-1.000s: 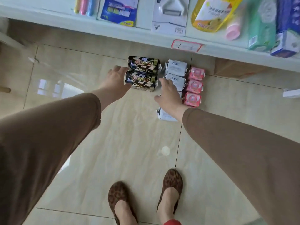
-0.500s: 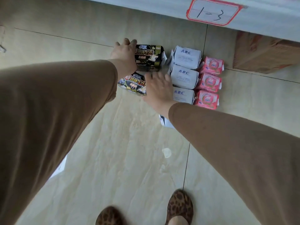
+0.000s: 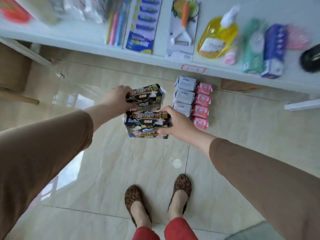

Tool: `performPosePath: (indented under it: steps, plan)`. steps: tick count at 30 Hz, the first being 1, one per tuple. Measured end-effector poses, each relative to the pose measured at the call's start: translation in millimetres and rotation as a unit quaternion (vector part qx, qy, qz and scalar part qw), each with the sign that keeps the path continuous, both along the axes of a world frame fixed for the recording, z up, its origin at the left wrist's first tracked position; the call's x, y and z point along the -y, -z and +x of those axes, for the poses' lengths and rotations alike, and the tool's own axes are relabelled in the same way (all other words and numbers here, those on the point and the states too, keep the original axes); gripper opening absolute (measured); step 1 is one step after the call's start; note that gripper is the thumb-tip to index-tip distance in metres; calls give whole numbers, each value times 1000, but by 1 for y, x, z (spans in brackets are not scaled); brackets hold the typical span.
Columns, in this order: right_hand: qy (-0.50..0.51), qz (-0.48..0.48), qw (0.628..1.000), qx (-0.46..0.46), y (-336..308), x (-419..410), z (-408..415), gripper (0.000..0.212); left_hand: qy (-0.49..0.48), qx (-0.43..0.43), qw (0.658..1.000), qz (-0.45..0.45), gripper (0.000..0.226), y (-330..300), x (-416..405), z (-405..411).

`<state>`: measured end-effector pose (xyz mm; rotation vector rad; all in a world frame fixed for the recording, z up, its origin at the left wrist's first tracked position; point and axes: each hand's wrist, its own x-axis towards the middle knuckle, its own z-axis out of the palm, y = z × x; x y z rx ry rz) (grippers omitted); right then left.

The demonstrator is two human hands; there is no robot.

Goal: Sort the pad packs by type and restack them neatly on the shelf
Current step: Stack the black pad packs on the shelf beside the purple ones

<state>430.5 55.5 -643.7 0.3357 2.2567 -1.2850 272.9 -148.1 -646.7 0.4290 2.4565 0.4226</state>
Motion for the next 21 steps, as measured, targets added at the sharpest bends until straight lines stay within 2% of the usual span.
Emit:
performPosePath:
  steps: [6, 12, 16, 19, 21]
  plan:
    - [80, -55, 995, -8, -237, -27, 18, 72, 19, -17, 998, 65, 39, -230, 1, 19]
    - [125, -73, 987, -66, -451, -65, 23, 65, 53, -74, 987, 135, 44, -438, -21, 17]
    - [140, -72, 981, -115, -538, -99, 17, 60, 67, -122, 973, 183, 41, -536, -55, 6]
    - [158, -74, 972, -157, -577, -132, 5, 65, 89, -158, 963, 200, 40, -587, -91, -12]
    - [164, -87, 966, -182, -593, -156, -7, 60, 105, -188, 955, 206, 40, -611, -120, -29]
